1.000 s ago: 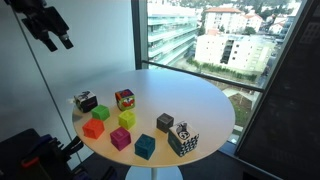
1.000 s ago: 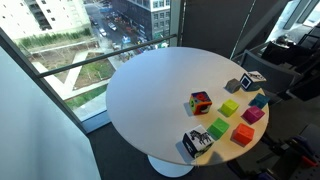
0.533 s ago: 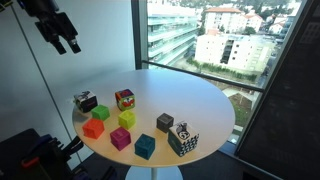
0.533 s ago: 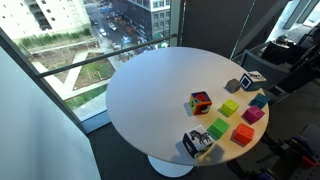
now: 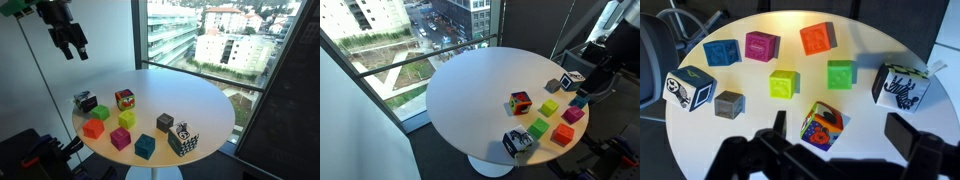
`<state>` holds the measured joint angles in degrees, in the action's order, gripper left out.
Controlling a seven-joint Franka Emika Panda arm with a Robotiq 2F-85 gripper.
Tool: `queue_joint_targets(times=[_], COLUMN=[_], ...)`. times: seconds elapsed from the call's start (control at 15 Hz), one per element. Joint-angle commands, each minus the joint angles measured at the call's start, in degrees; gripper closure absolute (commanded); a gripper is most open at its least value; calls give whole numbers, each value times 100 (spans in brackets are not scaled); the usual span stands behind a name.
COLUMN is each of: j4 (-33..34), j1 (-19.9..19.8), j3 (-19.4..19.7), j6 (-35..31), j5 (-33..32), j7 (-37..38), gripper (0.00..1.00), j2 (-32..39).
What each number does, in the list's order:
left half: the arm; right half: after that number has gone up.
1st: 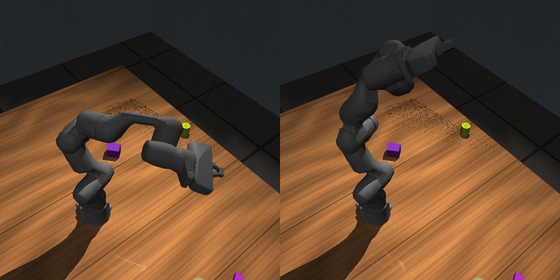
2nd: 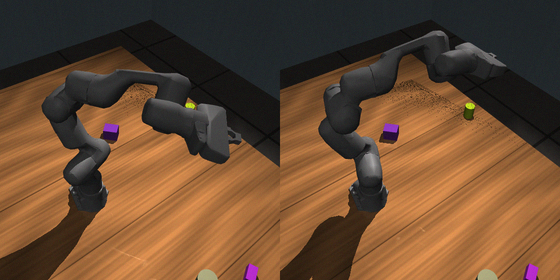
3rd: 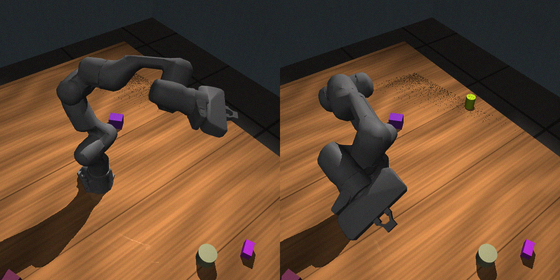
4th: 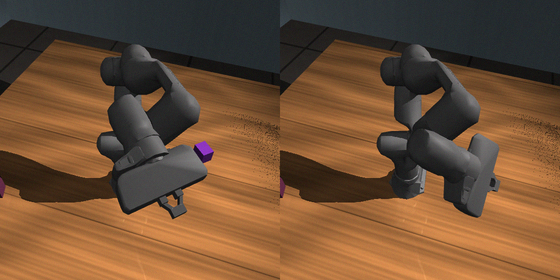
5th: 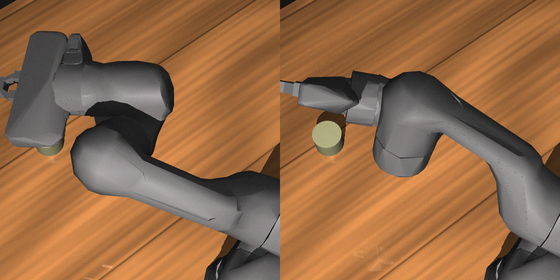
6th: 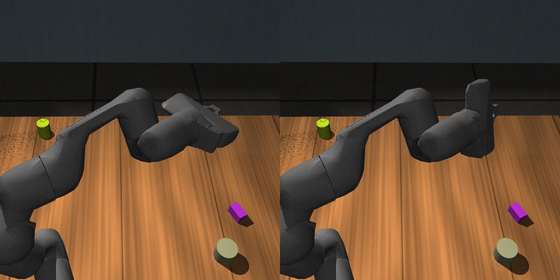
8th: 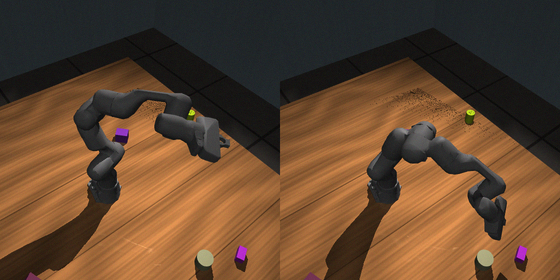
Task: Pick up the green block and put it on the lime green block
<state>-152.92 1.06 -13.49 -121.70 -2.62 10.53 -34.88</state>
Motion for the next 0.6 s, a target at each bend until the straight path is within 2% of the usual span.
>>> queue_joint_targets(times=[0.0,0.53], j4=[333,300], j1=[207,570], j3=[180,698], j6=[190,110], j5=[-53,300], j7=[-179,-1015], gripper=[0,0], j2=[513,905])
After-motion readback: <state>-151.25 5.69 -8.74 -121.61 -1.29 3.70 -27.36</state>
